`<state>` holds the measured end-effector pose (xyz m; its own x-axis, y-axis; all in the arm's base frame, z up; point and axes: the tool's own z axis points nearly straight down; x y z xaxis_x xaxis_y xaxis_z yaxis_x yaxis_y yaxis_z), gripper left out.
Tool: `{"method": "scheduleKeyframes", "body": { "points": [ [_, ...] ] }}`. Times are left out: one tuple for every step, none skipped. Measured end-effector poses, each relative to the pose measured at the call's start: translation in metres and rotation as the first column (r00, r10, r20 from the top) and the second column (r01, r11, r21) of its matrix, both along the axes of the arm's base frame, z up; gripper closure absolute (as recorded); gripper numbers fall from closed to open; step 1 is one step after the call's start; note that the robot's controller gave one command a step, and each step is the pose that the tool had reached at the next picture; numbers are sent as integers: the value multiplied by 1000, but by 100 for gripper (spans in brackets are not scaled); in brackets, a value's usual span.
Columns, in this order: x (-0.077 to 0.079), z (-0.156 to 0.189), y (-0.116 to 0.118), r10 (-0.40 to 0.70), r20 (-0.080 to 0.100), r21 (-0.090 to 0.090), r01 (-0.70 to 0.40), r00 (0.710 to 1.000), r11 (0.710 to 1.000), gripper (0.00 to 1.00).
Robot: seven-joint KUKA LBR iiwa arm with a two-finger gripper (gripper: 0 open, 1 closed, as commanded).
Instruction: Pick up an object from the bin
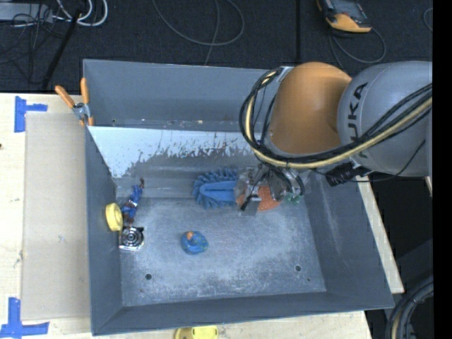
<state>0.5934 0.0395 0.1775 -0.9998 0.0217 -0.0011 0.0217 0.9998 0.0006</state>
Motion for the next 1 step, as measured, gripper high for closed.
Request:
{"method": "scheduleKeyframes", "body": {
  "points": [
    [3,88,-4,-6,1,0,6,1000,1000,100]
  ]
}}
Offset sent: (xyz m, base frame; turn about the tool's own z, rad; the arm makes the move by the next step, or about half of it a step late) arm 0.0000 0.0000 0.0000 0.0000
